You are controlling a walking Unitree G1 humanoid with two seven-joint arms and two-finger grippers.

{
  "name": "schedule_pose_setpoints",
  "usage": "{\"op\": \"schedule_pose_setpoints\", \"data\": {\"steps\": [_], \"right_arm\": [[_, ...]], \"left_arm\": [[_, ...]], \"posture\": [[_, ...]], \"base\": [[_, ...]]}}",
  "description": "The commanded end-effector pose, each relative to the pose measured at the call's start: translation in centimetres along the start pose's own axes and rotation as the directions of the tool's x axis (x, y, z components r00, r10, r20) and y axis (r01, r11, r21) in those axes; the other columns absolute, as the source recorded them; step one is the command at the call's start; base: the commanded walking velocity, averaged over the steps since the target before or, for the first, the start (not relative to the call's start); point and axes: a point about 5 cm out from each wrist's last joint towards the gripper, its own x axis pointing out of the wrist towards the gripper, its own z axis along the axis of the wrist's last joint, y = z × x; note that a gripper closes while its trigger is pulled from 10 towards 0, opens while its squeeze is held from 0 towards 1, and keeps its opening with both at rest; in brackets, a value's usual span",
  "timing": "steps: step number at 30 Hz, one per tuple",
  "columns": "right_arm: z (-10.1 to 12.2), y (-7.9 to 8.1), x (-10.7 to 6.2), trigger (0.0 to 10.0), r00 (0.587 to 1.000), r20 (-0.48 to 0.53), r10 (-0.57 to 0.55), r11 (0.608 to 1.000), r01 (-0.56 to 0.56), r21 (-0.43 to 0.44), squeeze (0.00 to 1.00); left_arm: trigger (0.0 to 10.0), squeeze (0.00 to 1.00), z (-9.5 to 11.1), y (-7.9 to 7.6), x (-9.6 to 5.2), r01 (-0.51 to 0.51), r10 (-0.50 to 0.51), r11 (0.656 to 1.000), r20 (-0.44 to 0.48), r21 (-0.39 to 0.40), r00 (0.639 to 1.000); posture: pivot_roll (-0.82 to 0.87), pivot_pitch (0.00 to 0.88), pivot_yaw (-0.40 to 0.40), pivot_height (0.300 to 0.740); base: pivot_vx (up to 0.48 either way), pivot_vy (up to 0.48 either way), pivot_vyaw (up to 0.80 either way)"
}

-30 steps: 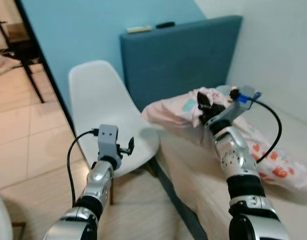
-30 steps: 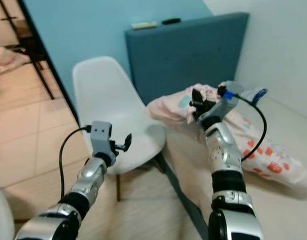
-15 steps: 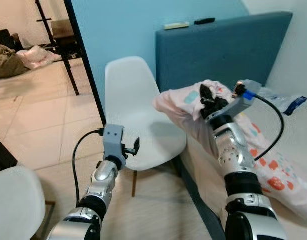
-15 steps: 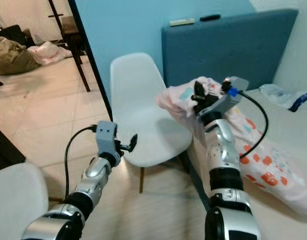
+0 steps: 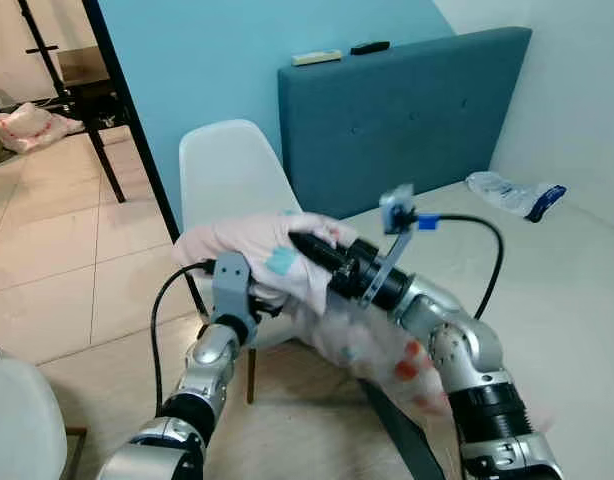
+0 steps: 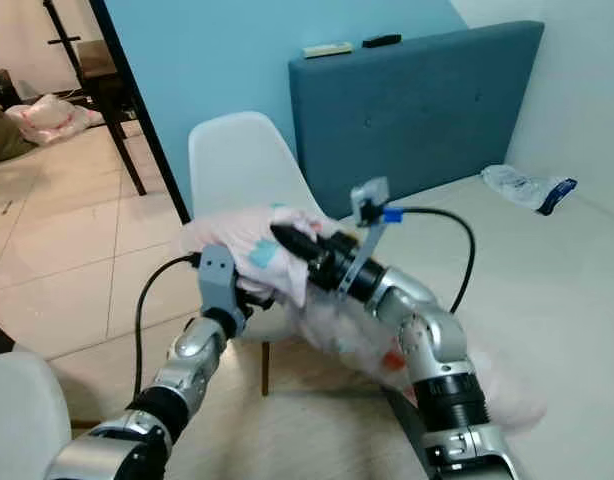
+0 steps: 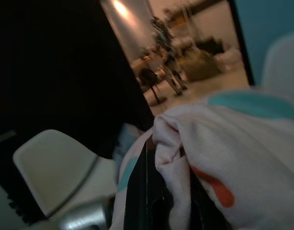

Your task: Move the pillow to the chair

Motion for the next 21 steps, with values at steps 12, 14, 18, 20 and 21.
{"op": "schedule_pose_setpoints", "data": {"steps": [12,14,18,20,21], "right_arm": [[-0.2,-2.0,-1.5,10.0,0.968,0.091,-0.234,0.969,0.225,0.101,0.0],[-1.8,1.5,0.5,10.0,0.999,0.023,0.025,0.993,-0.028,0.114,0.0],[-2.6,3.9,1.5,10.0,0.987,-0.001,0.164,0.974,-0.161,0.162,0.0],[-3.6,5.0,1.9,10.0,0.973,-0.047,0.228,0.962,-0.217,0.167,0.0],[-3.6,5.0,1.9,10.0,0.973,-0.047,0.228,0.962,-0.217,0.167,0.0]], "left_arm": [[10.0,0.0,-1.6,8.1,-3.2,-0.304,0.311,0.949,-0.073,0.086,0.948],[10.0,0.0,-1.9,9.4,-4.0,-0.372,0.376,0.926,-0.081,0.069,0.923],[10.0,0.0,-2.3,9.7,-4.6,-0.403,0.407,0.913,-0.088,0.061,0.909],[10.0,0.0,-2.9,9.5,-5.1,-0.425,0.427,0.904,-0.093,0.047,0.899],[10.0,0.0,-2.9,9.5,-5.1,-0.425,0.427,0.904,-0.093,0.047,0.899]], "posture": [[-0.06,0.0,0.002,0.74],[-0.05,0.0,-0.018,0.74],[-0.04,0.0,-0.053,0.74],[-0.03,0.0,-0.09,0.74],[-0.03,0.0,-0.09,0.74]], "base": [[0.0,0.0,0.0],[0.0,0.0,0.0],[0.0,0.0,0.0],[0.0,0.0,0.0],[0.0,0.0,0.0]]}}
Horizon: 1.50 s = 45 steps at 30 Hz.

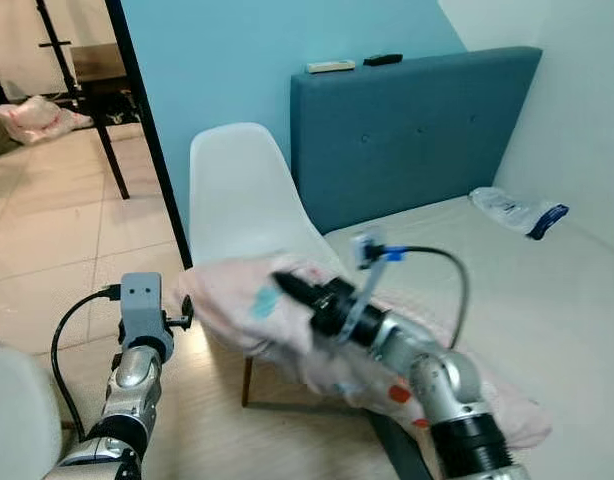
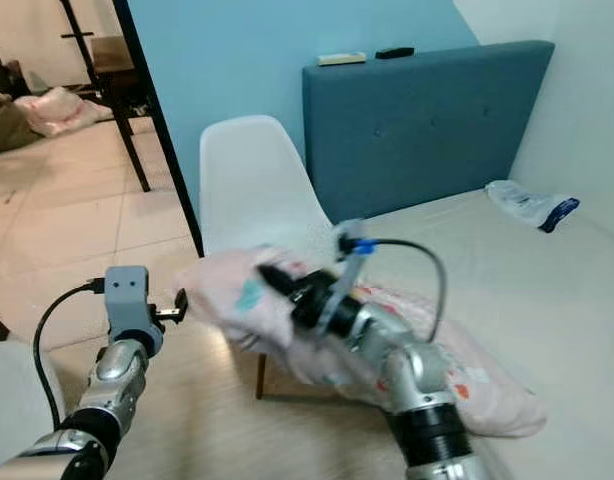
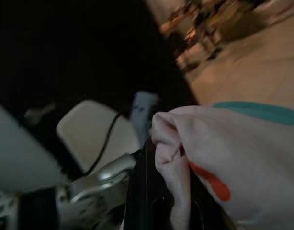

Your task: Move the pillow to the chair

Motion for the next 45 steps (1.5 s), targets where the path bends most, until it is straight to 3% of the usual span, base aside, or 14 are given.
{"op": "schedule_pose_setpoints", "data": {"steps": [1,3,6,8,11,12,16,18,24,33,45], "right_arm": [[0.7,1.4,0.7,10.0,0.996,0.018,0.09,0.996,-0.089,-0.028,0.0],[0.4,1.6,0.9,10.0,0.995,0.004,0.102,0.994,-0.102,-0.026,0.0],[0.9,0.4,1.0,10.0,0.999,0.026,0.029,0.999,-0.029,-0.019,0.0],[3.3,-0.3,0.9,10.0,0.992,0.125,0.009,1.0,-0.011,0.012,0.0],[4.3,-0.2,1.1,10.0,0.987,0.159,0.027,0.999,-0.03,0.012,0.0],[5.3,-0.6,1.4,10.0,0.98,0.198,-0.005,1.0,0.007,-0.008,0.0],[5.9,-1.1,1.5,10.0,0.972,0.228,-0.059,0.998,0.066,-0.021,0.0],[6.2,-2.2,1.1,10.0,0.955,0.263,-0.138,0.989,0.145,-0.005,0.0],[7.3,-3.1,-0.3,10.0,0.918,0.348,-0.191,0.98,0.2,0.009,0.0],[8.1,-3.9,-0.8,10.0,0.893,0.383,-0.238,0.965,0.26,-0.008,0.0],[7.9,-4.7,-1.1,10.0,0.868,0.396,-0.301,0.944,0.331,-0.008,0.0]], "left_arm": [[10.0,0.0,-0.7,0.2,-0.4,-0.023,0.023,1.0,-0.015,-0.02,1.0],[10.0,0.0,-0.9,0.1,-0.6,-0.031,0.03,0.999,-0.017,-0.026,0.999],[10.0,0.0,-1.5,-0.7,-1.1,-0.03,0.029,0.998,-0.018,-0.052,0.999],[10.0,0.0,-1.9,-2.0,-1.5,-0.003,0.002,0.998,-0.015,-0.064,1.0],[10.0,0.0,-1.8,-2.5,-1.6,0.013,-0.014,0.998,-0.01,-0.062,1.0],[10.0,0.0,-1.5,-3.1,-1.4,0.036,-0.036,0.997,0.004,-0.067,0.999],[10.0,0.0,-1.0,-3.4,-1.2,0.055,-0.054,0.996,0.021,-0.067,0.998],[10.0,0.0,-0.2,-3.6,-0.8,0.076,-0.073,0.995,0.049,-0.069,0.996],[10.0,0.0,1.8,-4.1,0.2,0.118,-0.109,0.991,0.114,-0.07,0.987],[10.0,0.0,3.8,-5.5,0.9,0.178,-0.163,0.981,0.176,-0.075,0.971],[10.0,0.0,3.6,-7.3,0.5,0.255,-0.24,0.964,0.172,-0.074,0.955]], "posture": [[-0.03,0.0,-0.09,0.74],[-0.03,0.0,-0.096,0.74],[0.0,0.0,-0.151,0.74],[0.01,0.0,-0.165,0.74],[0.01,0.0,-0.168,0.74],[0.02,0.0,-0.165,0.74],[0.02,0.0,-0.16,0.74],[0.02,0.0,-0.144,0.74],[0.0,0.0,-0.114,0.74],[-0.01,0.0,-0.092,0.74],[-0.01,0.0,-0.087,0.74]], "base": [[0.0,0.0,0.0],[0.0,0.0,0.0],[0.0,0.0,0.0],[0.0,0.0,0.0],[0.0,0.0,0.0],[0.0,0.0,0.0],[0.0,0.0,0.0],[0.0,0.0,0.0],[0.0,0.0,0.0],[0.0,0.0,0.0],[0.0,0.0,0.0]]}}
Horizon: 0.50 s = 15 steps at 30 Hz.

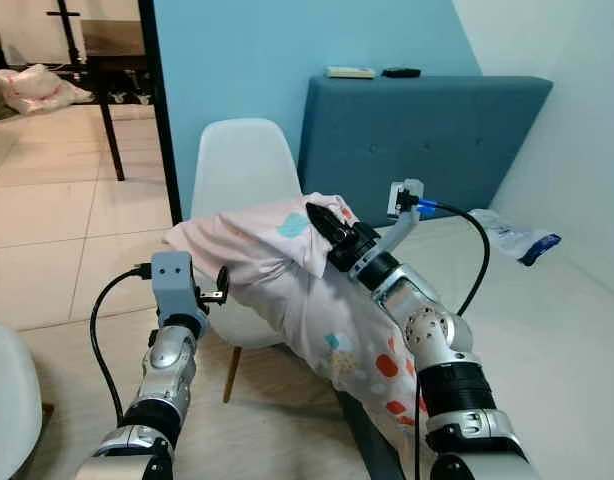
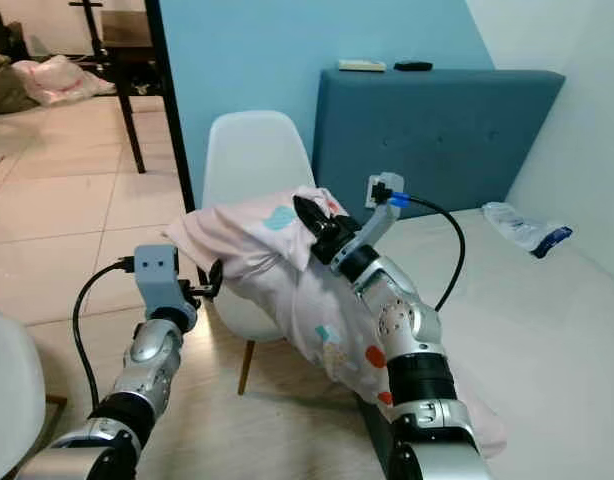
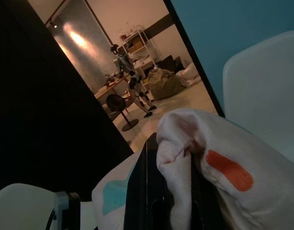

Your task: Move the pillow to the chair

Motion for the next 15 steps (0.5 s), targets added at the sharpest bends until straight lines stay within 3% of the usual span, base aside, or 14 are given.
{"op": "schedule_pose_setpoints", "data": {"steps": [1,12,15], "right_arm": [[0.9,0.0,0.1,10.0,0.999,0.037,0.008,0.999,-0.007,-0.049,0.0],[0.9,0.1,0.1,10.0,0.999,0.046,0.009,0.997,-0.005,-0.083,0.0],[1.1,-0.2,0.0,10.0,0.998,0.067,-0.011,0.997,0.016,-0.077,0.0]], "left_arm": [[10.0,0.0,0.0,-1.1,0.1,0.046,-0.046,0.999,-0.003,-0.004,0.999],[10.0,0.0,-0.1,-2.4,0.2,0.092,-0.092,0.996,-0.01,-0.012,0.996],[10.0,0.0,-0.2,-3.5,0.0,0.153,-0.153,0.988,-0.012,-0.01,0.988]], "posture": [[-0.01,0.0,-0.086,0.74],[-0.02,0.0,-0.075,0.74],[-0.02,0.0,-0.071,0.74]], "base": [[0.0,0.0,0.79],[0.0,0.0,0.77],[0.0,0.0,0.77]]}}
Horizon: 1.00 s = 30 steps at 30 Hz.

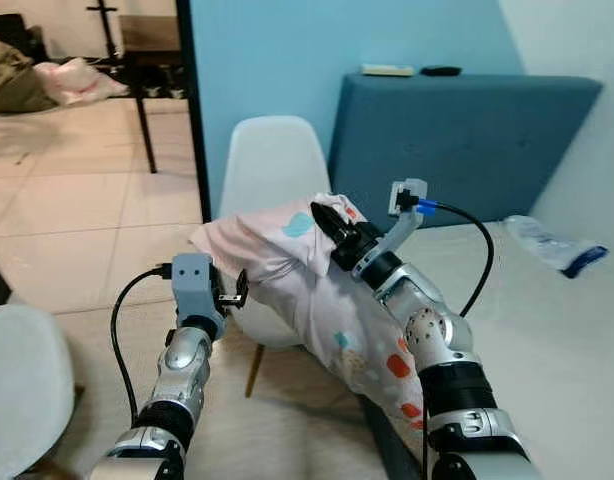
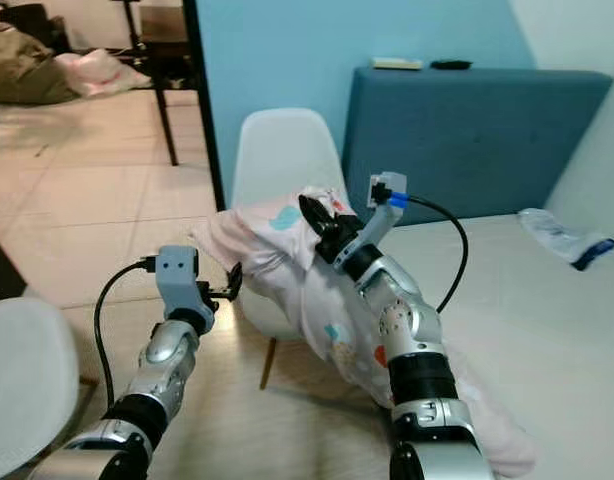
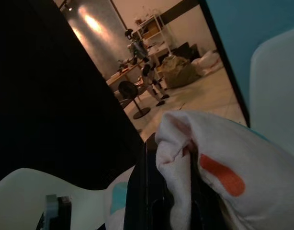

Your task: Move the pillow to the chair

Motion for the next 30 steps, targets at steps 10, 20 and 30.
{"op": "schedule_pose_setpoints", "data": {"steps": [10,20,30], "right_arm": [[1.3,-0.3,0.1,10.0,0.995,0.092,-0.044,0.999,0.044,0.011,0.0],[1.5,-0.8,0.0,10.0,0.992,0.101,-0.078,0.997,0.078,-0.001,0.0],[2.1,0.5,0.4,10.0,0.992,0.124,0.012,1.0,-0.011,-0.009,0.0]], "left_arm": [[10.0,0.0,-0.2,-2.2,0.2,0.109,-0.109,0.994,-0.02,-0.008,0.994],[10.0,0.0,0.0,-2.9,0.4,0.145,-0.145,0.988,-0.016,-0.046,0.989],[10.0,0.0,0.2,-3.1,0.4,0.192,-0.192,0.979,0.0,-0.063,0.981]], "posture": [[-0.03,0.0,-0.056,0.74],[-0.03,0.0,-0.049,0.74],[-0.03,0.0,-0.045,0.74]], "base": [[0.0,-0.189,0.44],[0.0,-0.049,0.0],[0.0,-0.139,0.0]]}}
